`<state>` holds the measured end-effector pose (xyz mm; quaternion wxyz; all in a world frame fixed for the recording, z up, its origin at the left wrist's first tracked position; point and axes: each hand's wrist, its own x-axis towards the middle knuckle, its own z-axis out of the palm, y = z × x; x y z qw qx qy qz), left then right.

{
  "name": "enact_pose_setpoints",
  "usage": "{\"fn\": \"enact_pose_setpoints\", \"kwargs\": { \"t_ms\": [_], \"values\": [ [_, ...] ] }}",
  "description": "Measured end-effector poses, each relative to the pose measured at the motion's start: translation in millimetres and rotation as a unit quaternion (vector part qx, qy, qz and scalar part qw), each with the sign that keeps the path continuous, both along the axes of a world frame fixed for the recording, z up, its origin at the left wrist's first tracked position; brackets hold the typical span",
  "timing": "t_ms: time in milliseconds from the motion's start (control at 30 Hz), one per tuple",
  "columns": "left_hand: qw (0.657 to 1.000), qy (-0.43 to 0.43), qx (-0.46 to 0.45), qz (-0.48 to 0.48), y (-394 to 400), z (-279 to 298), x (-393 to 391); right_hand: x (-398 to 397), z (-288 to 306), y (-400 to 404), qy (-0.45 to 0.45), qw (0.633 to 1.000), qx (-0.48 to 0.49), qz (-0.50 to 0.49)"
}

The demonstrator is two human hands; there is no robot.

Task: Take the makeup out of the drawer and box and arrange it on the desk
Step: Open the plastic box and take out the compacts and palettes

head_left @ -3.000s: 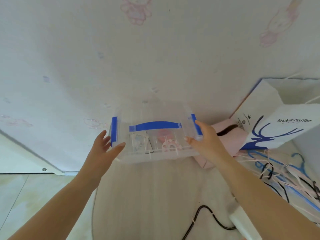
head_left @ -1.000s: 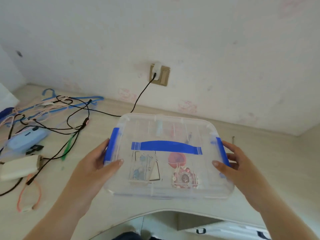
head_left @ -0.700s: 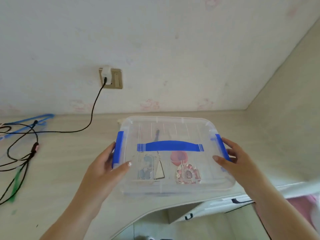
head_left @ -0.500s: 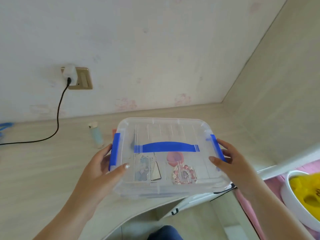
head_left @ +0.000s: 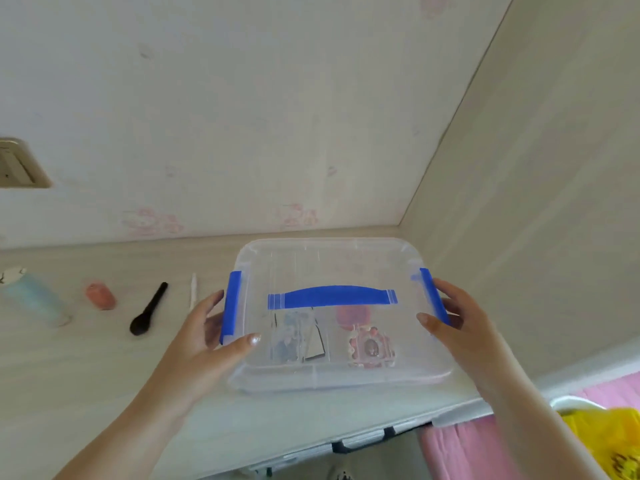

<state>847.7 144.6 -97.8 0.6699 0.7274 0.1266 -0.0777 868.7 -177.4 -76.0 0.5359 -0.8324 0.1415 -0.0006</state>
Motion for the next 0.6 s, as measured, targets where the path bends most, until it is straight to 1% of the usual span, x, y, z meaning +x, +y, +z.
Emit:
{"fn": "enact_pose_setpoints", "kwargs": {
  "t_ms": [133, 267, 433, 600],
  "values": [
    [1.000, 0.006, -0.008, -0.006, -59.4, 0.6, 12.3, 34.9, -1.4, -58.8, -0.007, 1.000, -0.003, 0.026],
    [1.000, -0.001, -0.006, -0.001, -105.4, 1.7, 23.1, 61.6, -13.3, -105.0, 0.017, 0.998, 0.006, 0.058],
    [0.999, 0.006, 0.009, 0.032, -131.4, -8.5, 32.9, 77.3, -28.9, -125.3, 0.030, 0.997, 0.034, 0.069],
    [0.998, 0.013, 0.024, 0.062, -142.5, -15.9, 49.1, 91.4, -43.4, -130.2, 0.041, 0.997, 0.035, 0.060]
  ]
}}
